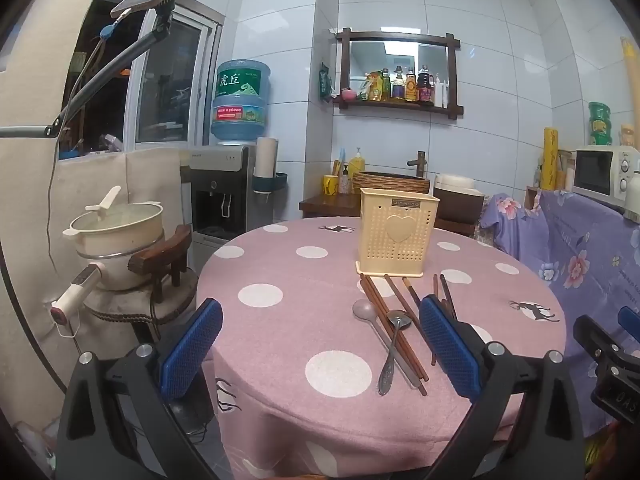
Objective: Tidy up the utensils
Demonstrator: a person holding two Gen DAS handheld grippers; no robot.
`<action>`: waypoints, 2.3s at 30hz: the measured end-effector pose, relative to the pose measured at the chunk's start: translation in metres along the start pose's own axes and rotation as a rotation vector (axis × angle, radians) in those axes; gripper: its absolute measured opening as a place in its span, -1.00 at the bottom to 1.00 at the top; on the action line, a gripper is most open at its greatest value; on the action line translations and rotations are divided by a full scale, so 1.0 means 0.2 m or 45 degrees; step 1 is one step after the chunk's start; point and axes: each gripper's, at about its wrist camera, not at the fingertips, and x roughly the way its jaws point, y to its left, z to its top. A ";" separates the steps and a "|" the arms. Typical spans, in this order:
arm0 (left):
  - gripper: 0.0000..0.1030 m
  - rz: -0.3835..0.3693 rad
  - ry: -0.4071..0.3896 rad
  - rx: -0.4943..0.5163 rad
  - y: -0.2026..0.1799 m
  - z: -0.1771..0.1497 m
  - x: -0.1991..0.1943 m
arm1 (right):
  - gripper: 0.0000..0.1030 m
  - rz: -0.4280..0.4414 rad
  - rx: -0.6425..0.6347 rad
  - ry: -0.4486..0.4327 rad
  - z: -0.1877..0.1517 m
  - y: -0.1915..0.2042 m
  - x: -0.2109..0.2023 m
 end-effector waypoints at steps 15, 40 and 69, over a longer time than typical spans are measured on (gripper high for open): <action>0.90 -0.015 0.009 -0.001 0.00 0.00 0.00 | 0.90 0.000 -0.001 0.001 0.00 0.00 0.00; 0.90 -0.017 -0.003 0.025 0.00 0.03 -0.01 | 0.90 0.001 0.002 0.000 0.00 0.01 0.00; 0.90 -0.009 -0.001 0.034 0.00 0.01 0.00 | 0.90 0.001 0.002 0.003 0.00 0.01 0.00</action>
